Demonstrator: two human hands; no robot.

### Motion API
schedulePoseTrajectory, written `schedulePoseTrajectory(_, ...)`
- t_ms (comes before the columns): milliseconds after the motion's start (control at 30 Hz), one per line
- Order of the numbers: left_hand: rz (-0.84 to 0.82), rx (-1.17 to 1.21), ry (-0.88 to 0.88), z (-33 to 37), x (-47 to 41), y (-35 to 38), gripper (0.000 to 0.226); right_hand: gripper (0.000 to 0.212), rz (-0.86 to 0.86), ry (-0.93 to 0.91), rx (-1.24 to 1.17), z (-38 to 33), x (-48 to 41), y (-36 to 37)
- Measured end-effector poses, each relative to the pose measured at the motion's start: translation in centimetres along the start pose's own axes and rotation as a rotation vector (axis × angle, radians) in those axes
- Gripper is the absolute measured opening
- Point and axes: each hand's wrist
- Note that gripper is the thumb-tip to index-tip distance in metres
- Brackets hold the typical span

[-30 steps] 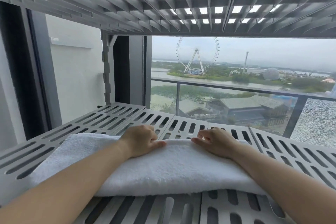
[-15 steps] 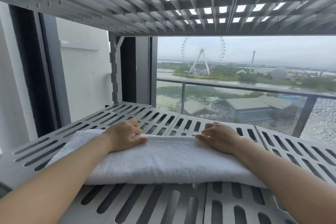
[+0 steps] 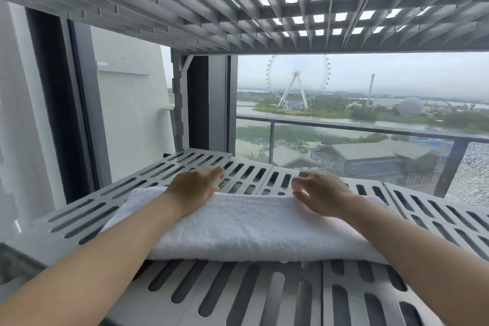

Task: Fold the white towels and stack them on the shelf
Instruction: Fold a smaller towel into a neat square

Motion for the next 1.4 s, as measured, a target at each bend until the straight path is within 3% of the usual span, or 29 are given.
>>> schedulePoseTrajectory(67, 0.133, 0.078, 0.045, 1.3, 0.5, -0.2, 0.01, 0.022, 0.055, -0.021, -0.204, -4.0, -0.2, -0.4)
schedulePoseTrajectory(133, 0.174, 0.226, 0.074, 2.4, 1.5, -0.2, 0.015, 0.026, -0.001, -0.041, -0.371, -8.0, -0.3, -0.1)
schedulePoseTrajectory(233, -0.124, 0.414, 0.121, 2.8, 3.3, -0.2, 0.032, 0.037, -0.149, -0.1, -0.563, -11.3, -0.1, 0.5)
schedulePoseTrajectory(333, -0.455, 0.23, 0.134, 0.7, 4.4, 0.2, 0.05, 0.049, -0.342, -0.121, -0.508, -11.1, 0.6, 0.8)
schedulePoseTrajectory(467, -0.543, 0.104, 0.057, -1.6, 4.5, 0.3, 0.055, 0.053, -0.47, -0.007, -0.332, -9.5, 1.9, 0.8)
schedulePoseTrajectory(733, -0.527, 0.024, 0.009, -3.9, 6.1, -1.3, 0.051, 0.06, -0.41, 0.135, -0.377, -12.2, 2.3, -0.7)
schedulePoseTrajectory(867, -0.489, 0.095, -0.013, -5.6, 8.3, -3.1, 0.045, 0.067, -0.421, 0.115, -0.441, -16.5, 1.7, -1.5)
schedulePoseTrajectory(1067, -0.464, 0.158, 0.007, -6.6, 10.8, -6.0, 0.039, 0.082, -0.377, 0.038, -0.3, -23.6, -0.7, -2.2)
schedulePoseTrajectory(1233, -0.443, 0.199, 0.064, -7.4, 12.4, -7.8, 0.035, 0.053, -0.26, -0.019, -0.174, -27.7, -2.1, -1.8)
schedulePoseTrajectory(1333, -0.484, 0.347, 0.069, -7.7, 13.3, -8.5, 0.036, 0.039, -0.179, -0.019, -0.29, -27.6, -2.4, -2.2)
schedulePoseTrajectory(1400, -0.402, 0.317, 0.09, -7.6, 13.6, -8.4, 0.04, 0.039, -0.149, 0.043, -0.397, -27.1, -2.5, -2.6)
Point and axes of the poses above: each hand's wrist, its own x-axis away from the middle knuckle, its own y-axis out of the palm, z = x × y, and after that the axes turned 2 degrees about -x, right-handed
